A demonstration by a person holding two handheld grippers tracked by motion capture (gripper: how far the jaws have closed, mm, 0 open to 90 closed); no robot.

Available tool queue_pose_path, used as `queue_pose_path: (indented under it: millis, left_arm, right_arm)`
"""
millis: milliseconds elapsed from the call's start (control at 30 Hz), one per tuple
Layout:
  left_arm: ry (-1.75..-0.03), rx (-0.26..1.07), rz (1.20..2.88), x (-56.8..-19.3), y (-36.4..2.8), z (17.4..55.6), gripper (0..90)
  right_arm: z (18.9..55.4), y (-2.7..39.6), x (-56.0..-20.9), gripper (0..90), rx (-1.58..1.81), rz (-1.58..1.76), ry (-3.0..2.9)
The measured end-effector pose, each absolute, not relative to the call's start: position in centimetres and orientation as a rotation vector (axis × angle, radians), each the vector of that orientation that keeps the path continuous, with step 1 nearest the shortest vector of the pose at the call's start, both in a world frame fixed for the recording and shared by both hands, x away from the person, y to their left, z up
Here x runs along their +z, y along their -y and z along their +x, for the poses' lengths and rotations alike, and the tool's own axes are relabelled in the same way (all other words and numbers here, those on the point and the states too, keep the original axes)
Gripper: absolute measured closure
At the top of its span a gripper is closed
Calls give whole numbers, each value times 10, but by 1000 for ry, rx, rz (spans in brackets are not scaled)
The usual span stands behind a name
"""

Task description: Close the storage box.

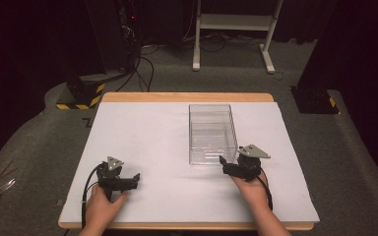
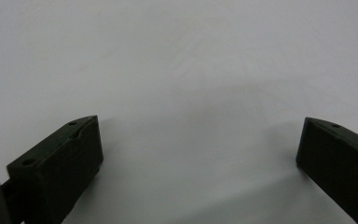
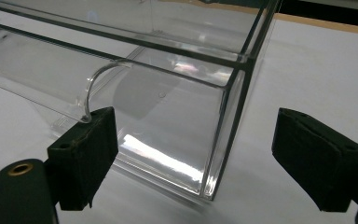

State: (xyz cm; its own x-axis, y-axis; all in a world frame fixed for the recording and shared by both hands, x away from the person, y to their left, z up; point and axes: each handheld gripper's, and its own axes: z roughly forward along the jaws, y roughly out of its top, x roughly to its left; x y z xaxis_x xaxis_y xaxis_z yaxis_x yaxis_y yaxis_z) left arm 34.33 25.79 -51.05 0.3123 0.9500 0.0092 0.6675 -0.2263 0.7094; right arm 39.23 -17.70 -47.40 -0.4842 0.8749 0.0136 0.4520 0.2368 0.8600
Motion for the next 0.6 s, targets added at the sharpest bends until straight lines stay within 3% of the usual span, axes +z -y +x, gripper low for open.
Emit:
queue_pose_path:
  millis: [600]
  left_arm:
    - [-1427,603,1981,-510,-258,343,5]
  right_arm:
    - [410,176,-475,146,1168,1266,-2007]
